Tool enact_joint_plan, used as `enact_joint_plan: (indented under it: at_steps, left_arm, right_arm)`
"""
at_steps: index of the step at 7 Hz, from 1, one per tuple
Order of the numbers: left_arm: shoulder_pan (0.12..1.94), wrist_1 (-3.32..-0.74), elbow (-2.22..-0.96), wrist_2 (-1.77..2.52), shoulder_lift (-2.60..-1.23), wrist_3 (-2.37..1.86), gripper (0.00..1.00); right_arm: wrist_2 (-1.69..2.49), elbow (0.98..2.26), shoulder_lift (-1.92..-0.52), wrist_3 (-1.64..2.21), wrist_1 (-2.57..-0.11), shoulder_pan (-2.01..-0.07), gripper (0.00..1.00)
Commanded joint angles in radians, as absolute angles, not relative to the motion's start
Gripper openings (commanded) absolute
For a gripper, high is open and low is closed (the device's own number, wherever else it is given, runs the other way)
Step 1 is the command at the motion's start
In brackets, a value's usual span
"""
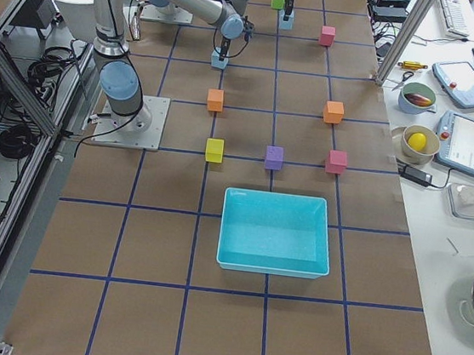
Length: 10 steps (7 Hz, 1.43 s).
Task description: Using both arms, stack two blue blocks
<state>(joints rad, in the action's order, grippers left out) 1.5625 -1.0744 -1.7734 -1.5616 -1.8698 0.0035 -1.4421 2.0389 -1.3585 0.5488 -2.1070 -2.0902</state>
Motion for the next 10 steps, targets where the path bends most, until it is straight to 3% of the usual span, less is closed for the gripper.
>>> enact_joint_plan:
  at_steps: [1,3,6,7,10]
  left_arm:
    - [1.568,-1.162,-1.773,-1.559,-1.787,0.002,0.17]
    - [1.586,-1.239,-1.790,-1.532,-1.714,-0.017,0.16]
    - [1.814,-1.238,-1.870,-1.532,-1.648,-0.234,0.15]
    - [1.883,-1.230,-1.897,-1.528,-1.623,-0.336,0.15]
    - [2.084,-1.160,-1.957,-1.529,-1.639,-0.548,0.13]
  right_arm:
    - [-1.450,1.992,-1.382,0.534,-2.068,-2.066,1.00]
    - [-1.475,1.753,-1.454,0.439,-1.746,-1.979,1.00]
    - [-1.499,1.414,-1.454,0.096,-1.458,-1.731,1.00]
    - [-1.499,1.363,-1.457,0.080,-1.424,-1.685,1.00]
    - [-1.502,1.375,-1.462,0.074,-1.434,-1.689,1.00]
